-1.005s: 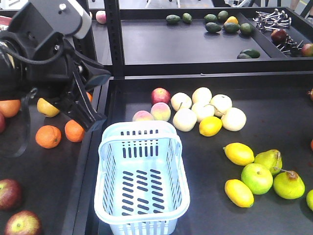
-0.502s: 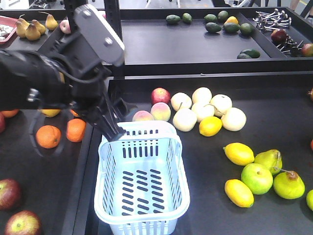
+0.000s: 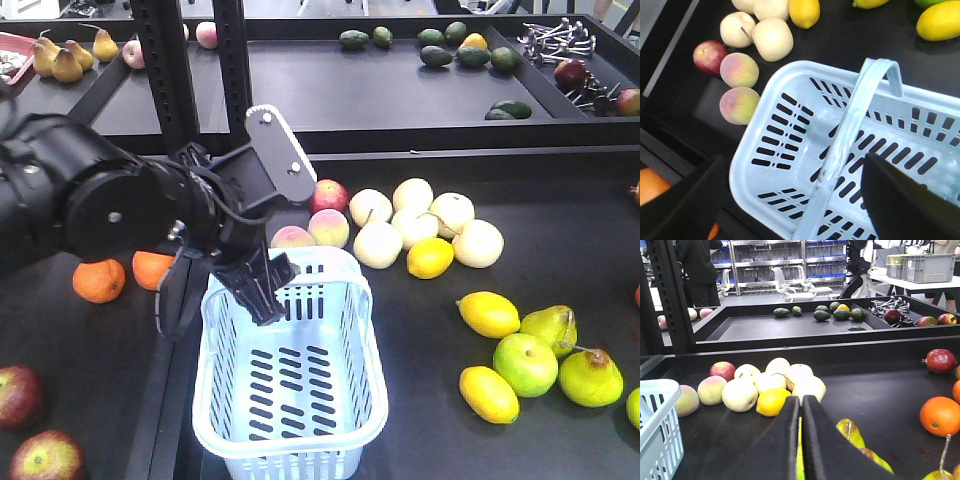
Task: Pick three apples into basket with both arms
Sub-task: 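Close the left gripper on the light-blue basket handle, then lift the basket by its handle with the left gripper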
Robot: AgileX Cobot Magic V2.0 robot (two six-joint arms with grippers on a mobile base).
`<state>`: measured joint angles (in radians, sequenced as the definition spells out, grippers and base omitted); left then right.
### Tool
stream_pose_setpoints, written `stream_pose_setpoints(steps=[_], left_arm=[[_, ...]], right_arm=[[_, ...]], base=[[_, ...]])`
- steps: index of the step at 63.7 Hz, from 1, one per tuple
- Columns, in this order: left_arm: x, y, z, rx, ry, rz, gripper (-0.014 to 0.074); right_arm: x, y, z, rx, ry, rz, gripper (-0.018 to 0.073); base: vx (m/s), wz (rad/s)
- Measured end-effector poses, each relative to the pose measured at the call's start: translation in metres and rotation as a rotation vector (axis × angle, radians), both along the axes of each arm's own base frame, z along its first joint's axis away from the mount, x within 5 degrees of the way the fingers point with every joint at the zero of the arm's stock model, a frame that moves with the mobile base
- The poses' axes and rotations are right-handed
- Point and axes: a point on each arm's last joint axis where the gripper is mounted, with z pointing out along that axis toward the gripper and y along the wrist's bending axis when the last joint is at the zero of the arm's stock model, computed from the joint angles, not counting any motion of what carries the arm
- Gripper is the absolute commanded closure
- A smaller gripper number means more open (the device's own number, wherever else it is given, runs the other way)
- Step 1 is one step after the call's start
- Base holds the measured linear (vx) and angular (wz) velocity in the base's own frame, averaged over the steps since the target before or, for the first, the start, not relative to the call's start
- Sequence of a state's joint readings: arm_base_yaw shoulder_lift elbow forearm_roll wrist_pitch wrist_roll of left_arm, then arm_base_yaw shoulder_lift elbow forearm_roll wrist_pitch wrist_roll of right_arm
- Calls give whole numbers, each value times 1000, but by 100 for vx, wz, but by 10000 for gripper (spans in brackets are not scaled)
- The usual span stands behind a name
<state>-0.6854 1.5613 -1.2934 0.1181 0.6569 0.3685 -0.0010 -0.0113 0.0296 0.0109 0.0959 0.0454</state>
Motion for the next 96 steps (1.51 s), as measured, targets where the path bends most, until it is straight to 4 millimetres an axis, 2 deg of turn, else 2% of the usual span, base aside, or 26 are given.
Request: stream_pose_setpoints(steps=[45, 52, 58, 72, 86, 96], left_arm=[[17, -14, -46, 78, 90, -4, 77], [19, -15, -49, 95, 88, -8, 132], [20, -15, -50, 103, 86, -10, 239], [19, -14, -50, 114, 96, -9, 594], [10, -5, -33, 123, 95, -4, 605], [-6, 8, 0, 61, 68, 39, 605]], right_arm=[[0, 0, 0, 0, 0, 0, 563], [0, 0, 0, 0, 0, 0, 563], [0, 0, 0, 0, 0, 0, 563], [0, 0, 0, 0, 0, 0, 563], [0, 0, 0, 0, 0, 0, 563], [0, 0, 0, 0, 0, 0, 563]], base=[[0, 0], [0, 0], [0, 0], [0, 0], [0, 0], [0, 0]])
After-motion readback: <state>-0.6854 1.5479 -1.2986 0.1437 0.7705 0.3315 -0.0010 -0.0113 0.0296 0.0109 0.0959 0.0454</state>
